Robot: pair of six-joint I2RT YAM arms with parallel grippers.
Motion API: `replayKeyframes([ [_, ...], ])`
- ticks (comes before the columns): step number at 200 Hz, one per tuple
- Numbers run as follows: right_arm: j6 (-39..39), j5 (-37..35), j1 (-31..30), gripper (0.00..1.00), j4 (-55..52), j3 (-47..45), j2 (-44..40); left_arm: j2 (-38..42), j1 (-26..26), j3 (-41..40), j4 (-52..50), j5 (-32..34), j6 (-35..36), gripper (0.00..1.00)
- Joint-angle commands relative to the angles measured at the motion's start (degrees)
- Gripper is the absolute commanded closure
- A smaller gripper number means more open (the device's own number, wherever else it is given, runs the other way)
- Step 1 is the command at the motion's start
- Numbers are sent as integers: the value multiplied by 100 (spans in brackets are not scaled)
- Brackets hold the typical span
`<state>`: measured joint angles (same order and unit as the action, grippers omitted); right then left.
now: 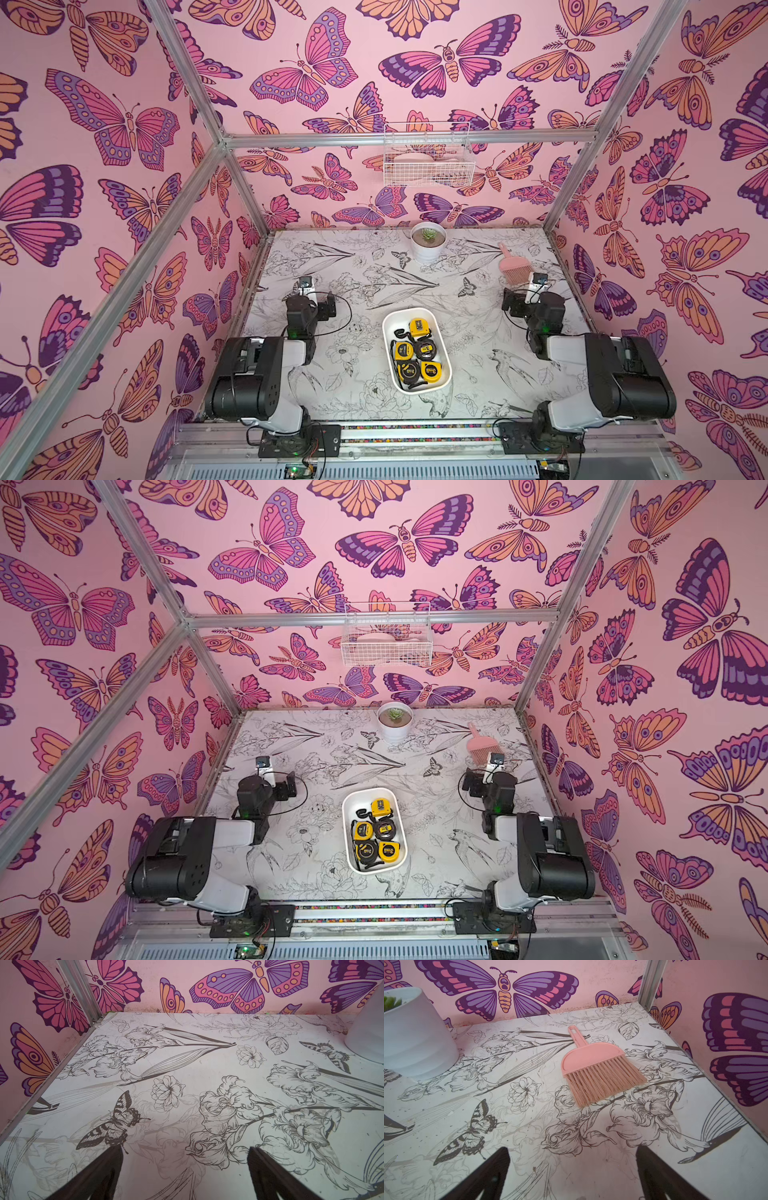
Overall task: Take the tape measure out of the storage box
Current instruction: Move the storage box to the center of the board.
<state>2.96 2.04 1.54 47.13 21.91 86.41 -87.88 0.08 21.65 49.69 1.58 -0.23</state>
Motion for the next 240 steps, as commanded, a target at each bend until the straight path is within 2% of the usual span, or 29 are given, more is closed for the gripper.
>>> replayKeyframes([
  [1, -11, 77, 59, 1, -22, 112, 9, -68, 71, -47, 203, 186, 83, 0],
  [221, 27, 41, 57, 1, 112, 93, -9, 123, -79, 186, -377, -86, -6, 1],
  [227, 83, -38, 62, 1, 8, 148, -112, 270, -78, 325, -731, -75, -1, 1],
  [240, 176, -314, 66, 1, -1045, 534, -568, 671, -71, 730, -1808, -22, 6, 2],
])
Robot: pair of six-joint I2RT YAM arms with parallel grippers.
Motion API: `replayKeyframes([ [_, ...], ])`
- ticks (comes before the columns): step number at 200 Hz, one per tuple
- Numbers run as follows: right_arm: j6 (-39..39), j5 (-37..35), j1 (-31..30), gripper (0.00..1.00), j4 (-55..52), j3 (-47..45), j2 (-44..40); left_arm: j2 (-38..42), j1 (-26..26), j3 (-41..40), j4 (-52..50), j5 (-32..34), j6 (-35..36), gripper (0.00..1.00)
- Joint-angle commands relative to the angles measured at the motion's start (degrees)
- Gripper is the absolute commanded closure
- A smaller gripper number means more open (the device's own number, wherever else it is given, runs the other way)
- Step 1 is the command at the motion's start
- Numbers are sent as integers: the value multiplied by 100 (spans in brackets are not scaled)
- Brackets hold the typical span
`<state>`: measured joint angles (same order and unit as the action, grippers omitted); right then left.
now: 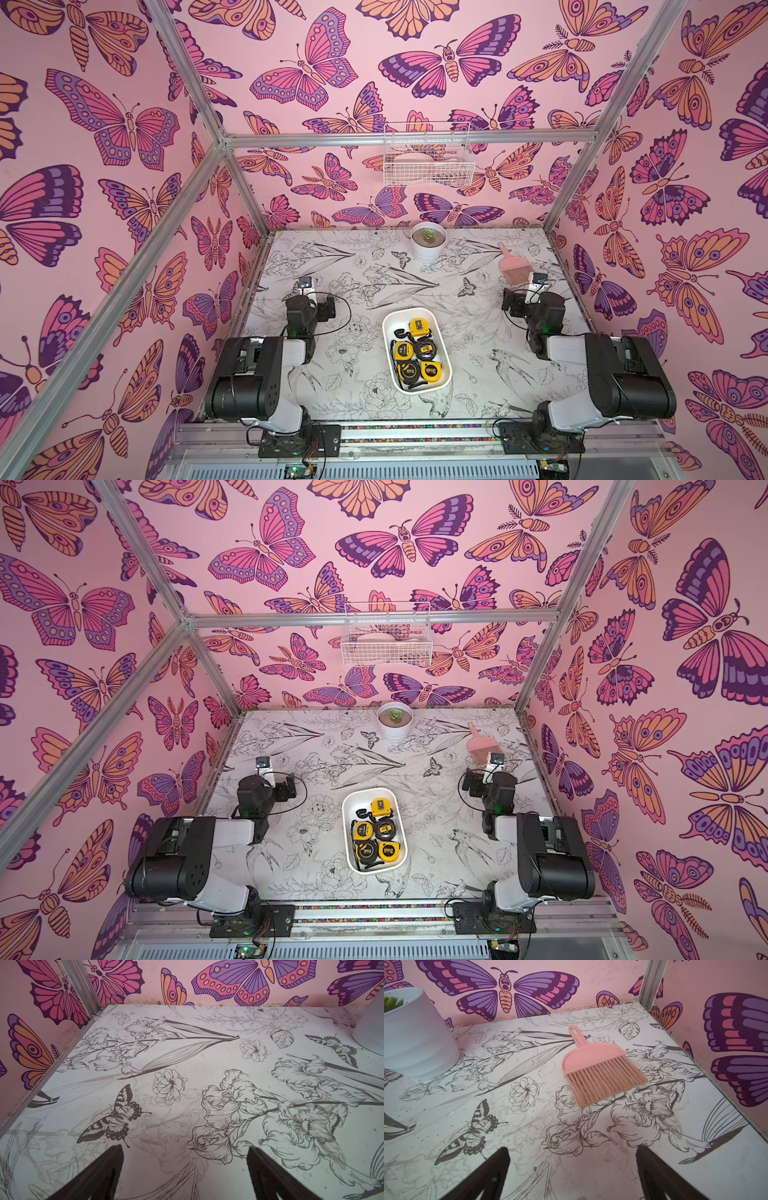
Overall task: Take the tape measure out of the storage box
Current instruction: Move the storage box to the center of the board.
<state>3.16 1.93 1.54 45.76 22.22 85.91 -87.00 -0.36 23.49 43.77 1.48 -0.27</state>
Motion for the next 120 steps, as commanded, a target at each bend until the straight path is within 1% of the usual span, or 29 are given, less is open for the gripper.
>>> replayKeyframes([
  [1, 171, -318, 66, 1, -1050, 521, -555, 616, -22, 571, -1245, 4, 14, 2],
  [12, 371, -357, 61, 1, -2244, 972, -871, 1000, 28, 797, -1862, 174, -142, 2],
  [19, 672, -311, 64, 1, -2757, 1179, -963, 1250, 48, 916, -2224, 57, -193, 2],
  [24, 798, -131, 58, 1, -2981, 1300, -987, 1347, 84, 998, -2451, -43, -248, 2],
  [30, 935, 122, 51, 0, -3229, 1457, -974, 1657, 184, 1128, -2775, -26, -430, 2],
  [43, 1110, 482, -45, 4, -4012, 1969, -869, 1869, 459, 1583, -3749, -113, -867, 5],
  [73, 1072, 889, -549, 9, -5902, 3138, -504, 1625, 1051, 3001, -6655, -502, -2089, 10],
  [83, 996, 954, -789, 9, -6372, 3390, -465, 1507, 1206, 3315, -7475, -842, -2534, 15],
  [90, 930, 895, -1031, 9, -6685, 3548, -468, 1468, 1362, 3478, -7885, -1084, -2759, 17],
  [96, 845, 852, -1231, 9, -6964, 3652, -470, 1467, 1552, 3580, -8231, -1167, -2923, 18],
  [105, 769, 737, -1543, 8, -7314, 3803, -470, 1467, 1873, 3684, -8639, -1197, -3059, 18],
  [111, 736, 646, -1738, 8, -7522, 3883, -462, 1467, 2105, 3787, -9000, -1105, -3164, 16],
  [120, 738, 656, -1971, 8, -7721, 3954, -443, 1467, 2349, 3871, -9410, -1088, -3344, 16],
])
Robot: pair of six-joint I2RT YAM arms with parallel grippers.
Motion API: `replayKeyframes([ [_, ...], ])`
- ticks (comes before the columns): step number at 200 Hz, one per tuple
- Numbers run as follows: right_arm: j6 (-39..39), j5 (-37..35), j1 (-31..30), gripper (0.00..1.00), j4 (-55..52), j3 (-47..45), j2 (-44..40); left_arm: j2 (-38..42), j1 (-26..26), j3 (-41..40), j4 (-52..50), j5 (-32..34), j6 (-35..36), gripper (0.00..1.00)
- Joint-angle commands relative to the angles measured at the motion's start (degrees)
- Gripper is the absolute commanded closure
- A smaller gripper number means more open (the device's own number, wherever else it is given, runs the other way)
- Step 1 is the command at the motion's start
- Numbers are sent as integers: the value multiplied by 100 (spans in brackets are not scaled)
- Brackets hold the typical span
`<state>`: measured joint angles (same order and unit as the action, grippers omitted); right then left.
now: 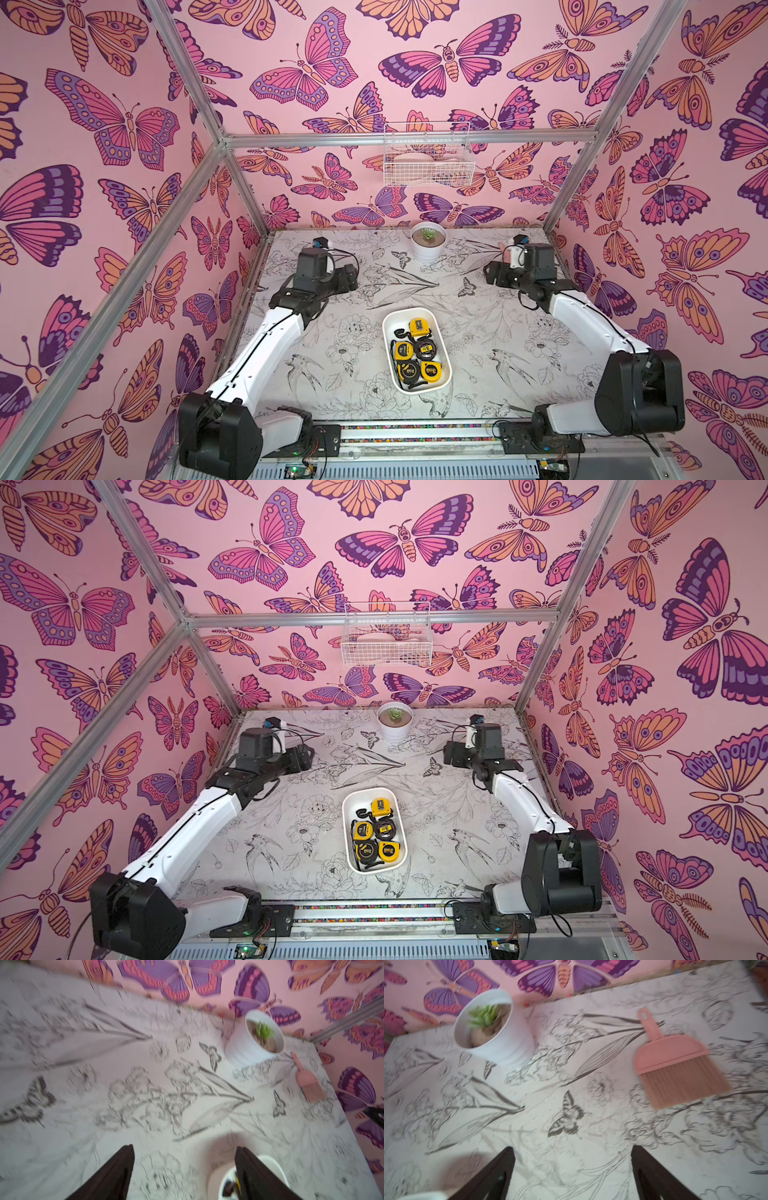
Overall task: Take the tape measure out of the storage box
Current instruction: Move the storage box to the center of the board.
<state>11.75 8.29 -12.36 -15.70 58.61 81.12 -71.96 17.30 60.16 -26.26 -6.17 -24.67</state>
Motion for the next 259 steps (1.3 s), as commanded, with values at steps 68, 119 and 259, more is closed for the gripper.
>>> replayKeyframes([
  [68, -280, 97, -1467, 10, -2082, 146, -113, -673, 1538, 237, -3296, -521, -1448, 17],
  [119, -652, -53, -2304, 12, -2548, 214, -224, -1933, 1874, 642, -2743, -401, -1409, 17],
  [259, -1740, 474, -3397, 16, -2215, 239, 87, -3577, 1243, 1981, -2546, -411, -781, 97],
])
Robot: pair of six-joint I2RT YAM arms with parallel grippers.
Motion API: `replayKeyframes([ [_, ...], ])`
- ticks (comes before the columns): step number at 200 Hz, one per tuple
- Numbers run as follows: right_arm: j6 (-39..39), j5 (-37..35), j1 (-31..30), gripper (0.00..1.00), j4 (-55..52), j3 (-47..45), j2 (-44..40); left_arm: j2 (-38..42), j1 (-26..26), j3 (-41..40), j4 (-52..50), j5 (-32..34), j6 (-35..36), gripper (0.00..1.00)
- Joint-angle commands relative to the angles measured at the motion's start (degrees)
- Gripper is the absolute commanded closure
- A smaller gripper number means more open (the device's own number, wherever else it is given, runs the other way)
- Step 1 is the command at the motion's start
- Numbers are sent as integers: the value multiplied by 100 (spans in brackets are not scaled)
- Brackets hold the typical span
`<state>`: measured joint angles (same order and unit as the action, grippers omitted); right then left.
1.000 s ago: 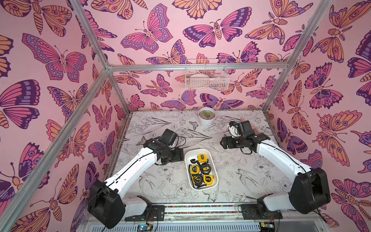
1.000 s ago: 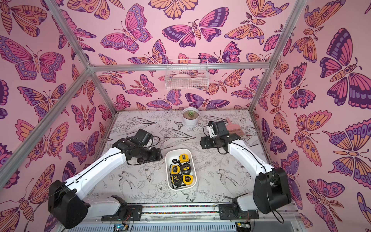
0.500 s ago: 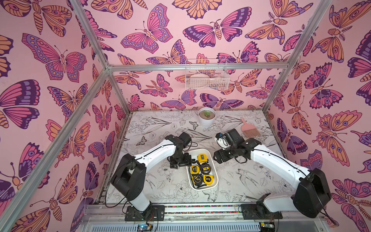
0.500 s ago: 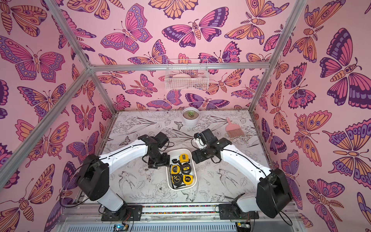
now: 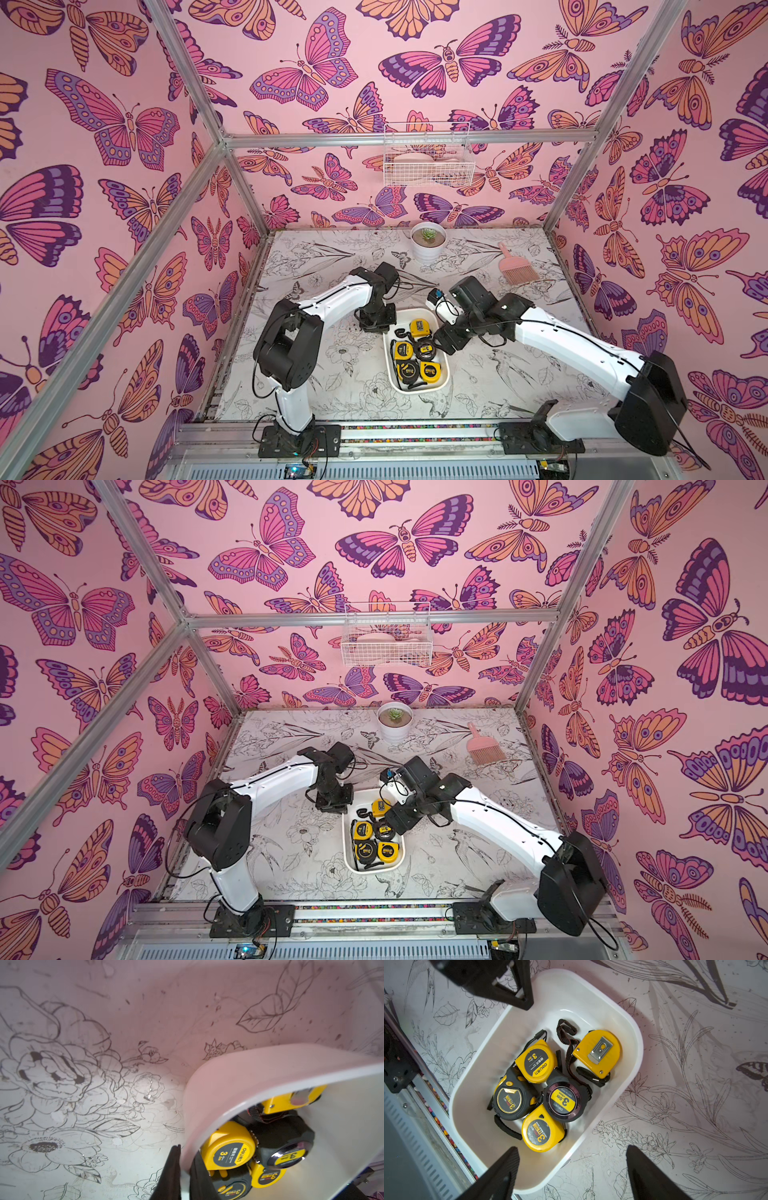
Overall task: Take the tape measure out of the storage box
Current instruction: Move the storage box to the center of the board.
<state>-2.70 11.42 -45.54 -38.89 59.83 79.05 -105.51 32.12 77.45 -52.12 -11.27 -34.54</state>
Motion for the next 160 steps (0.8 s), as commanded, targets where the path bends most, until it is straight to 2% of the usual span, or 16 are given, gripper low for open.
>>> replayKeyframes([
  [1, -303, 160, -78, 17, 107, 121, 308, -227, -249, 266, 37, 98, 209, 97],
  [13, -391, 139, -114, 17, 154, 229, 461, -312, -357, 414, 35, 74, 257, 100],
  [87, -817, 203, -218, 19, 368, 812, 1056, -836, -643, 849, 306, -90, 211, 100],
  [94, -865, 209, -227, 19, 351, 864, 1316, -878, -677, 921, 297, -96, 235, 100],
  [140, -1040, -115, -332, 20, 465, 967, 1728, -884, -891, 1062, 314, -151, 312, 100],
  [160, -1100, -388, -357, 20, 593, 934, 1819, -730, -905, 965, 426, -217, 384, 76],
])
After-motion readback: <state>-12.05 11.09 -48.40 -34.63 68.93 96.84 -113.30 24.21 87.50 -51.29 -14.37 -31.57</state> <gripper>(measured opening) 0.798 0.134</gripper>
